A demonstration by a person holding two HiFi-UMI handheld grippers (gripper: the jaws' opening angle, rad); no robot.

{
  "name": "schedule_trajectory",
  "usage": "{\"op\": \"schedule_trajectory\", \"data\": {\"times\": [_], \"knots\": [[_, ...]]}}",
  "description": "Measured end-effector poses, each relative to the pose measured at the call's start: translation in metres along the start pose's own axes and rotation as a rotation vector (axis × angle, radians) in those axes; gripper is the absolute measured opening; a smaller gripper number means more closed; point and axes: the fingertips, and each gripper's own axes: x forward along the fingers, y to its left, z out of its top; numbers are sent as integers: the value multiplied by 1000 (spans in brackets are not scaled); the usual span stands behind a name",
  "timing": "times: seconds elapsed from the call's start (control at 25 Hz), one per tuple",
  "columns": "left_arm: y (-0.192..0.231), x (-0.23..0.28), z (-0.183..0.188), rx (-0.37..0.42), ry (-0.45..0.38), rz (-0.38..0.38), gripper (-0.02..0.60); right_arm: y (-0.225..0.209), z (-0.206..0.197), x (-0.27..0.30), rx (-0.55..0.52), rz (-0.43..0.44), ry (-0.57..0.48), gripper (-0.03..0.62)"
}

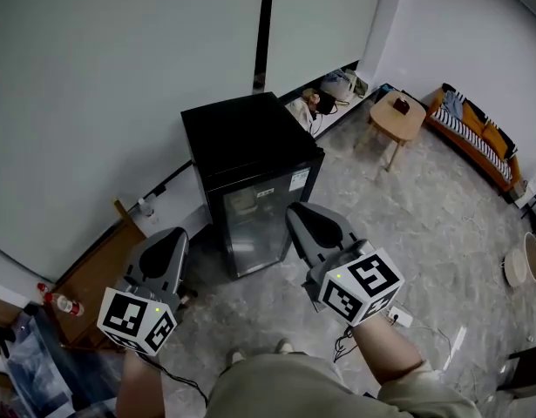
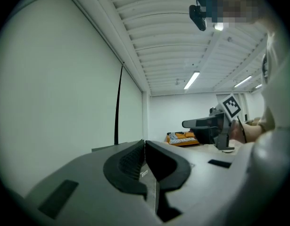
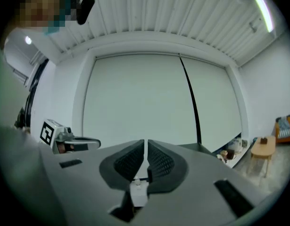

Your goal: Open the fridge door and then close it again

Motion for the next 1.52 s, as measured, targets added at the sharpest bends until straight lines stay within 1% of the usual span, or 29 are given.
{"op": "schedule_trajectory", "data": {"times": [0.08,0.24,0.4,0.72,0.8,0.92,1.08,1.4,1.52], "knots": [[-11,-3,2,-10,-3,-18,9,4,-1,-12,62,35,-3,12],[-31,-7,1,-18,-9,-30,9,10,-3,-29,42,51,-5,11],[-59,-3,-10,15,0,-54,9,5,-12,-47,29,27,7,9],[-98,6,-45,-30,67,-98,9,-13,-58,-75,55,-23,99,2],[-103,6,-53,-51,75,-103,9,-13,-68,-81,49,-27,120,2],[-106,6,-63,-69,85,-96,9,-12,-82,-88,9,-21,151,0],[-110,8,-70,-63,97,-88,9,-13,-92,-93,5,-9,176,-3],[-118,10,-61,-28,85,-89,9,-22,-84,-100,5,-14,156,-3],[-118,9,-56,-16,84,-82,9,-21,-77,-104,26,0,144,-3]]}}
